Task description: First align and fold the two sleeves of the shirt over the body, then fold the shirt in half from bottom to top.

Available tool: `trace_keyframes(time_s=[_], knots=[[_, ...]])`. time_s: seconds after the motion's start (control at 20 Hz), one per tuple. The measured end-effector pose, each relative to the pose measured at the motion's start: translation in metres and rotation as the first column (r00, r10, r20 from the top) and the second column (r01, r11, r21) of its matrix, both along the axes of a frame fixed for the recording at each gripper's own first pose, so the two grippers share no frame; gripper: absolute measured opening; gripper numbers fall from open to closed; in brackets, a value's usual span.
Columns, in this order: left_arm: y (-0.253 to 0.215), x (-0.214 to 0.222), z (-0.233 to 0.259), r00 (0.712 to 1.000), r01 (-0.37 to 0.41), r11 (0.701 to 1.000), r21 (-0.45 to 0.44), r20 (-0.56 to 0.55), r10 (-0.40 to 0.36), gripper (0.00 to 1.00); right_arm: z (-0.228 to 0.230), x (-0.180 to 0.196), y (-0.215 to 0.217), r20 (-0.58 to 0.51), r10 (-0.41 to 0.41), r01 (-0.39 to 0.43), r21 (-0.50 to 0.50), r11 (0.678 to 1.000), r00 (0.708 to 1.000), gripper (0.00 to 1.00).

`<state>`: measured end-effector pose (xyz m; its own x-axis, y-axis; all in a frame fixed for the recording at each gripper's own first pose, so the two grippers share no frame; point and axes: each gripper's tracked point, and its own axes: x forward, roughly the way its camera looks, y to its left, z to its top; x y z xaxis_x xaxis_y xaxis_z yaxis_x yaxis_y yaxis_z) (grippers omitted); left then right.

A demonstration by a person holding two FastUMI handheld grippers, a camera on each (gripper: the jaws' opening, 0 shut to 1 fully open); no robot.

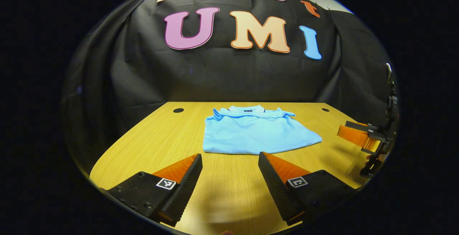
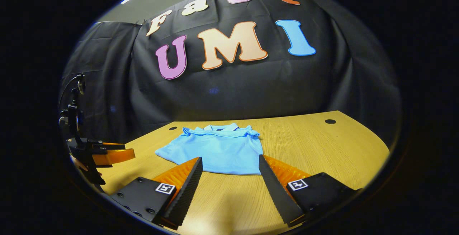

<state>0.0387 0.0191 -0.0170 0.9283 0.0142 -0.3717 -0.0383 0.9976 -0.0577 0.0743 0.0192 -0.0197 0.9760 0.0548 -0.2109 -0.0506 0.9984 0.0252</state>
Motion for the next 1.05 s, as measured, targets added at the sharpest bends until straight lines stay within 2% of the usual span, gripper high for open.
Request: trace_keyframes(time_s=[0.45, 1.05], knots=[[0.001, -0.006, -0.008, 0.999, -0.031, 0.999, -0.016, -0.032, 0.030, 0.96, 0.003, -0.010, 0.010, 0.009, 0.021, -0.021, 0.004, 1.000, 1.000, 0.98], [-0.004, -0.008, -0.009, 0.999, -0.023, 1.000, -0.007, -0.035, 0.022, 0.93, 0.002, -0.019, 0.018, 0.005, 0.041, -0.041, -0.002, 0.999, 0.999, 0.98]])
